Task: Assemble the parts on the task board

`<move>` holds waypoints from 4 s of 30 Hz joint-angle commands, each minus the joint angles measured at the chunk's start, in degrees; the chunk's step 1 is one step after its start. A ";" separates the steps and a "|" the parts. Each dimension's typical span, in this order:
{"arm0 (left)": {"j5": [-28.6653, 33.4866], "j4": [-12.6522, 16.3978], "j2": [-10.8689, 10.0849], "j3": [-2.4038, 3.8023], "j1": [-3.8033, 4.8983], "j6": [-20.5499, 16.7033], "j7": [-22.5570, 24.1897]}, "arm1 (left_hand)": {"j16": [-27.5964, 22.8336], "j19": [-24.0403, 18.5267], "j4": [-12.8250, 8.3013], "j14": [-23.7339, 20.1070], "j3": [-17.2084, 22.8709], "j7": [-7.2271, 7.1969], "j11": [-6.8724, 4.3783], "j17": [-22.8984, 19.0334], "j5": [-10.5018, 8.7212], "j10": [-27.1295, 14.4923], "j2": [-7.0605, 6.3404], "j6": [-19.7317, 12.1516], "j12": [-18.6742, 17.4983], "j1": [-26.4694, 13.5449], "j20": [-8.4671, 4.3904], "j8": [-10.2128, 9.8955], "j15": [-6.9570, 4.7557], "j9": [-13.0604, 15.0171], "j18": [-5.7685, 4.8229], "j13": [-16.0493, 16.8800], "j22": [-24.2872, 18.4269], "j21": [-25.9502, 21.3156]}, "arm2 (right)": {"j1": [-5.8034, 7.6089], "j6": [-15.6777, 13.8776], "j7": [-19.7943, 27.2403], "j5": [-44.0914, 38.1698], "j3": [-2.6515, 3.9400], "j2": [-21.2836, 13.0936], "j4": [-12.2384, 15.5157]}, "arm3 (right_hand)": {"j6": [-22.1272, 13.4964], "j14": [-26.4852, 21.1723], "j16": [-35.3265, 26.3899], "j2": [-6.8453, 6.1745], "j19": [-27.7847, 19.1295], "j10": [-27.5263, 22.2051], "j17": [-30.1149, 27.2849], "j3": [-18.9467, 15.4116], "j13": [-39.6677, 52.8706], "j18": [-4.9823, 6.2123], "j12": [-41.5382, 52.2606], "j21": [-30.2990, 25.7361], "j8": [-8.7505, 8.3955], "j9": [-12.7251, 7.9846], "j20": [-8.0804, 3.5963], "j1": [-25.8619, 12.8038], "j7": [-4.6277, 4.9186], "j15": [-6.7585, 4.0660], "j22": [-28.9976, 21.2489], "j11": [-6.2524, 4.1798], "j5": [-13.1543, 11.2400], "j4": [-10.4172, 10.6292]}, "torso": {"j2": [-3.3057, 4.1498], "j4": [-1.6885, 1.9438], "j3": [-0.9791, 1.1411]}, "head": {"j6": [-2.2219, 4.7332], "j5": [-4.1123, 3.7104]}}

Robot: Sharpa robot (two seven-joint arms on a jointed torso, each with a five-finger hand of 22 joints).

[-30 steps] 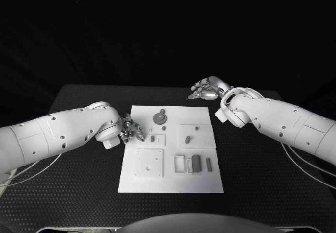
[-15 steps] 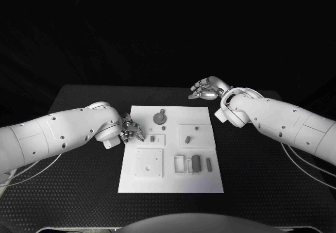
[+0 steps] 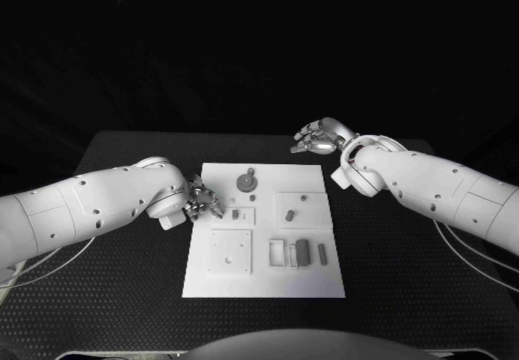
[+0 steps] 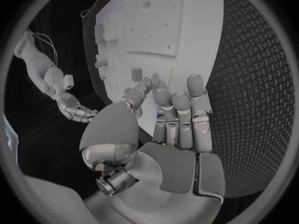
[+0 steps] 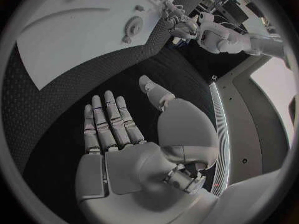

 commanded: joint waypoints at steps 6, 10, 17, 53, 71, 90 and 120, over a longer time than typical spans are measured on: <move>0.75 0.08 0.29 -0.24 -0.43 1.30 -0.16 | 0.42 0.07 0.59 -0.38 -0.03 0.07 0.07 -0.13 0.15 -0.19 -0.63 -0.07 0.31 -0.51 -0.32 -0.38 -0.17 -0.10 -0.45 -0.09 1.11 0.25 | -0.03 0.67 0.22 -0.10 0.02 0.10 -0.03 | -0.34 -0.05 -0.20 0.12 -0.21 0.38 -0.08 -0.20 -0.07 -0.93 -0.26 -0.34 0.19 -0.08 0.04 -0.01 2.68 0.28 0.10 0.10 -0.05 0.18 | 0.01 0.01 0.02 | -0.02 -0.03; 0.90 0.06 0.26 -0.24 -0.43 1.44 -0.14 | 0.45 0.06 0.86 -0.43 -0.37 0.10 0.10 -0.16 0.15 -0.22 -1.24 -0.05 0.34 -1.10 -0.30 -0.41 -0.17 -0.18 -0.47 -0.10 1.11 0.23 | -0.04 0.67 0.21 -0.10 0.02 0.05 -0.05 | -0.34 -0.06 -0.21 0.10 -0.22 0.40 -0.09 -0.21 -0.07 -0.93 -0.29 -0.36 0.20 -0.09 0.04 -0.02 2.69 0.29 0.12 0.10 -0.05 0.18 | 0.00 0.02 0.01 | -0.03 -0.06; 1.12 0.04 0.27 -0.24 -0.43 1.41 -0.10 | 0.50 -0.21 0.24 -0.63 -3.11 0.14 0.14 -0.27 0.21 -0.46 -1.59 -0.16 0.42 -2.91 -0.35 -0.52 -0.20 -0.42 -0.44 -0.13 1.15 0.15 | -0.04 0.67 0.22 -0.10 0.02 0.10 -0.07 | -0.35 -0.07 -0.22 0.08 -0.22 0.42 -0.11 -0.23 -0.07 -0.93 -0.33 -0.38 0.21 -0.10 0.05 -0.04 2.69 0.29 0.15 0.10 -0.05 0.19 | -0.01 0.02 -0.02 | -0.07 -0.07; 0.09 -0.06 -0.06 -0.23 -0.43 1.41 -0.12 | 0.67 -0.27 -0.51 -0.77 -5.13 0.05 0.05 -0.47 0.25 -0.62 -1.74 -0.08 0.58 -2.29 -0.47 -0.55 -0.35 -0.81 -0.35 -0.27 1.08 -0.04 | -0.06 0.77 0.18 -0.10 0.02 0.12 -0.13 | -0.37 -0.08 -0.26 0.10 -0.22 0.53 -0.18 -0.26 -0.06 -0.93 -0.53 -0.50 0.25 -0.14 0.04 -0.05 2.74 0.32 0.29 0.12 -0.05 0.20 | 0.00 0.03 -0.04 | -0.20 -0.11; -0.60 -0.19 0.01 -0.23 -0.43 0.37 -0.05 | 0.77 -0.19 -0.51 -0.72 -5.09 0.02 0.01 -0.53 0.25 -0.58 -1.09 0.02 0.68 -1.28 -0.48 -0.52 -0.36 -0.93 -0.36 -0.32 1.08 -0.05 | -0.08 0.82 0.20 -0.10 0.02 0.08 -0.11 | -0.37 -0.09 -0.28 0.10 -0.22 0.59 -0.21 -0.27 -0.06 -0.94 -0.62 -0.56 0.27 -0.16 0.05 -0.06 2.76 0.33 0.36 0.12 -0.05 0.20 | 0.01 0.01 0.00 | -0.16 -0.10; -1.79 -0.09 0.09 -0.23 -0.43 -0.84 0.34 | 0.90 -0.10 -0.43 -0.64 -4.28 -0.14 -0.13 -0.65 0.21 -0.49 0.27 0.48 0.78 0.51 -0.49 -0.27 -0.33 -1.06 -0.38 -0.45 1.08 -0.09 | -0.08 0.84 0.19 -0.10 0.02 0.01 -0.04 | -0.38 -0.11 -0.30 0.10 -0.22 0.65 -0.25 -0.29 -0.06 -0.94 -0.72 -0.62 0.30 -0.18 0.05 -0.08 2.77 0.33 0.43 0.12 -0.05 0.22 | 0.01 0.01 0.00 | -0.12 -0.12; -0.09 0.03 0.12 -0.23 -0.47 1.05 0.09 | 0.96 -0.06 0.73 -0.74 -4.39 -0.10 -0.07 -0.96 0.26 -0.54 -2.76 0.49 0.77 -2.04 -0.36 -0.08 -0.15 -1.24 -0.48 -0.79 1.10 -0.22 | -0.30 0.81 0.21 -0.08 0.02 0.20 -0.33 | -0.39 -0.12 -0.33 0.09 -0.21 0.73 -0.30 -0.32 -0.05 -0.94 -0.86 -0.71 0.33 -0.22 0.06 -0.12 2.79 0.36 0.54 0.14 -0.05 0.25 | -0.01 0.01 0.02 | -0.20 -0.06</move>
